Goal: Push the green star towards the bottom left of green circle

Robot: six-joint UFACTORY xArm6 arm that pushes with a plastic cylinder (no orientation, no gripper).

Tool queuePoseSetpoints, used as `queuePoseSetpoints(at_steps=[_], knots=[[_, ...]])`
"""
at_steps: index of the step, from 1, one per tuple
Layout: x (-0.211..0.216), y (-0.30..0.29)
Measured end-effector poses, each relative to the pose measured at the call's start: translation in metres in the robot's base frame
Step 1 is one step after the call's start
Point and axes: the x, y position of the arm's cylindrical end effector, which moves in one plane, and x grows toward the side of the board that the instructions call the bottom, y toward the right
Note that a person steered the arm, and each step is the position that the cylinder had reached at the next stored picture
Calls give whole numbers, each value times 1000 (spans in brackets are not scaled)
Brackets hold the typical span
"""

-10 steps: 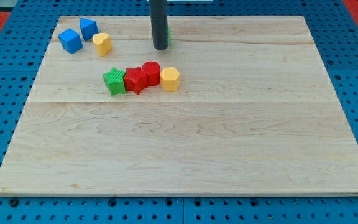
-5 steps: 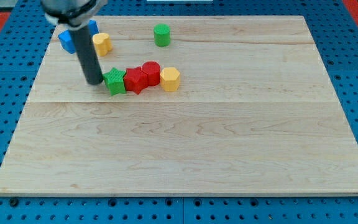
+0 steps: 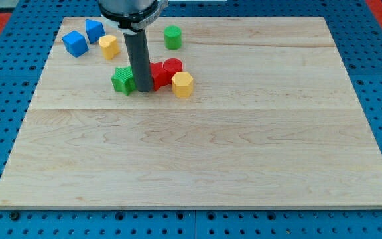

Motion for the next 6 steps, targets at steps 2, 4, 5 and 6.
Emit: queuePoseSetpoints(at_steps=[2, 4, 5, 6], knots=[[19, 15], [-9, -47], [-43, -19], [-82, -8]])
